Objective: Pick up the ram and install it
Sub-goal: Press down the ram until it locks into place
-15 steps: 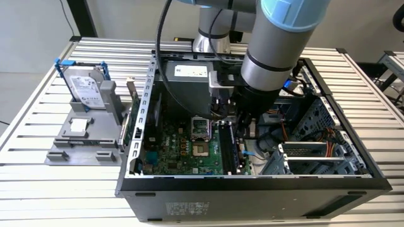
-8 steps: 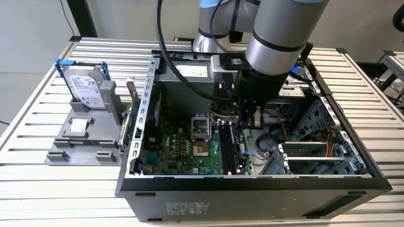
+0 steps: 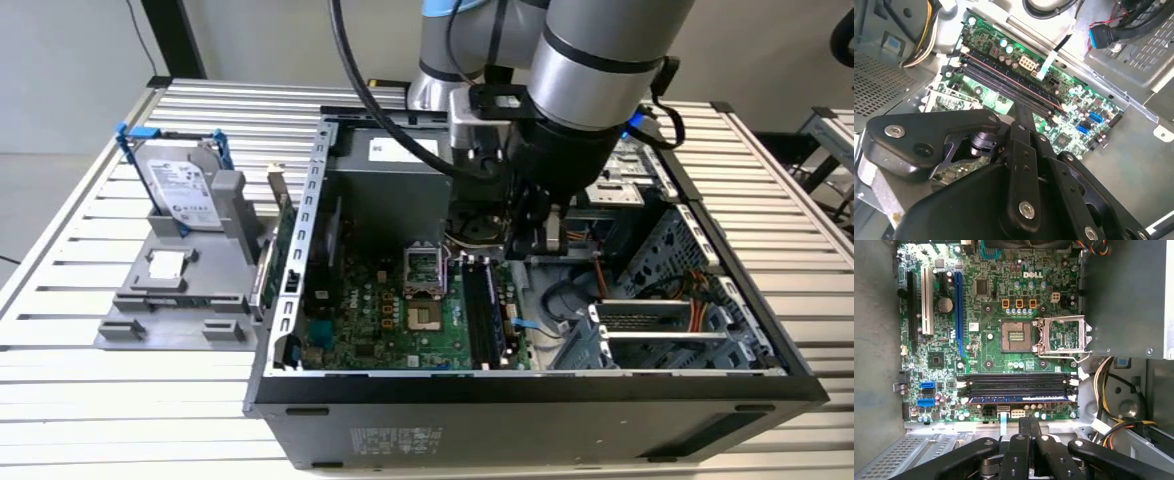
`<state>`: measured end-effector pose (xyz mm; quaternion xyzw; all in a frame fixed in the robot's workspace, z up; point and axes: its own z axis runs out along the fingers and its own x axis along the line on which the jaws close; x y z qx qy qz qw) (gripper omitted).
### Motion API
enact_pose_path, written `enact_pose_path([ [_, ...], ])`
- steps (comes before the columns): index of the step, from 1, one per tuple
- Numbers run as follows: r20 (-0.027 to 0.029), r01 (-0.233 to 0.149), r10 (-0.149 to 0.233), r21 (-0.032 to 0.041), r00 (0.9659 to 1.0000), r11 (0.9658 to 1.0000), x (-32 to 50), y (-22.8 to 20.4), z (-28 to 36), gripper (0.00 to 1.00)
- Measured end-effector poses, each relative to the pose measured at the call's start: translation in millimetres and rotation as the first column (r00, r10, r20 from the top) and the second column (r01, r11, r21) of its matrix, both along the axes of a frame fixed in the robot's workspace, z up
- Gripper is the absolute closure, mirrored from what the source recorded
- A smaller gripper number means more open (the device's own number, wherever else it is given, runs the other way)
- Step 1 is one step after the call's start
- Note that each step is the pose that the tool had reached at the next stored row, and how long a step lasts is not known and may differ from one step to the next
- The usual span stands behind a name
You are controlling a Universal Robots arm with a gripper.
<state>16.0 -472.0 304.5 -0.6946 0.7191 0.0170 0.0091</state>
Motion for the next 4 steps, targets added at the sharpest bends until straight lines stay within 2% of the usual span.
enact_pose_path([
  [4,-0.0001,0.000,0.000,-0.0003,1.0000,1.0000,0.0,0.0,0.5,1.00],
])
